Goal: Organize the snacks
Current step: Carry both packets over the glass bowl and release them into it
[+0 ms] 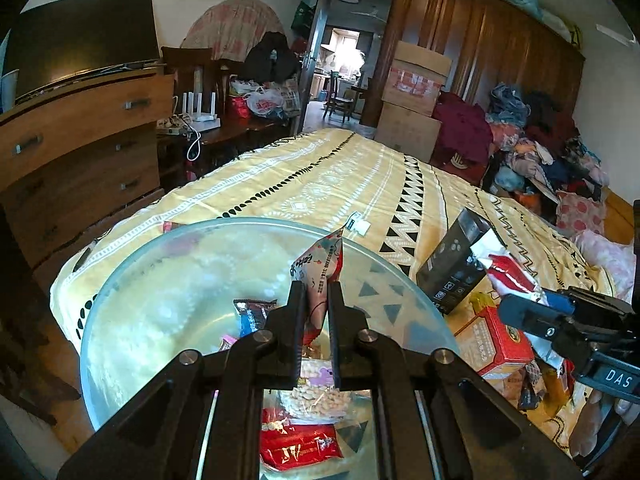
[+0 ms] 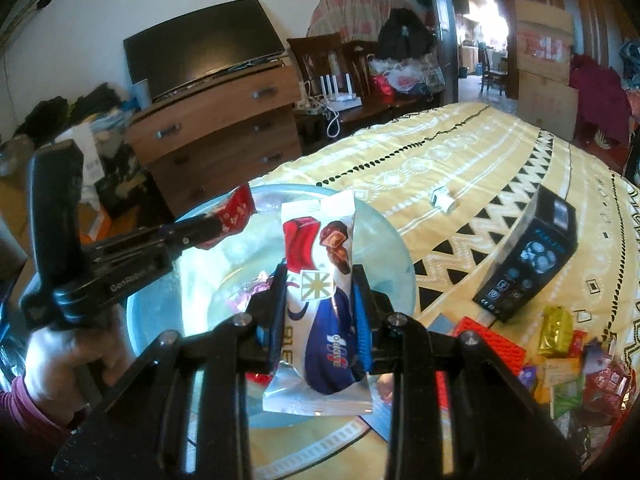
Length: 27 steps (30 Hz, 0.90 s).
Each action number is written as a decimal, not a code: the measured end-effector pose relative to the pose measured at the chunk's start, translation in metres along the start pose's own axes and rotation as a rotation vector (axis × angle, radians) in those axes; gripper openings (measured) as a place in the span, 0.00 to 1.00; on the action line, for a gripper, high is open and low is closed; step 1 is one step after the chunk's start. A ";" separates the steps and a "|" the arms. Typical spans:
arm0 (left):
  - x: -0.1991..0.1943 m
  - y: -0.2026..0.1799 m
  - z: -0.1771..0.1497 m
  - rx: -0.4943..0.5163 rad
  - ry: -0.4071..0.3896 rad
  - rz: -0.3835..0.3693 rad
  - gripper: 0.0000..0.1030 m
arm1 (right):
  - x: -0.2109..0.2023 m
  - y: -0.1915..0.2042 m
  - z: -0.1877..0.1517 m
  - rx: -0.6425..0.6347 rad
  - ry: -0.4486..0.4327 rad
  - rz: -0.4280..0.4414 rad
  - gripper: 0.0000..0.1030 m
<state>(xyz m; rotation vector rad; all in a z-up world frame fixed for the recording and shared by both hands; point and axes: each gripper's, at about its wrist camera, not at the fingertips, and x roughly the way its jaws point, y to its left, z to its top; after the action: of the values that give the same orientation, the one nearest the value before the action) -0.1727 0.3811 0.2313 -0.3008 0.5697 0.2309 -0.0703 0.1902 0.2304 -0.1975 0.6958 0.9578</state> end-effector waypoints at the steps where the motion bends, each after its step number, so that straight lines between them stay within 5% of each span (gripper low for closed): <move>1: 0.000 0.000 0.000 0.002 -0.001 0.001 0.09 | 0.002 0.001 0.000 0.000 0.004 0.000 0.29; 27: 0.012 -0.004 0.005 0.021 0.025 0.043 0.09 | 0.029 0.015 0.011 -0.018 0.025 0.021 0.29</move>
<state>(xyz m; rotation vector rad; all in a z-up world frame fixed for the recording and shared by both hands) -0.1593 0.3806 0.2293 -0.2715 0.6033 0.2630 -0.0669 0.2233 0.2229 -0.2191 0.7134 0.9833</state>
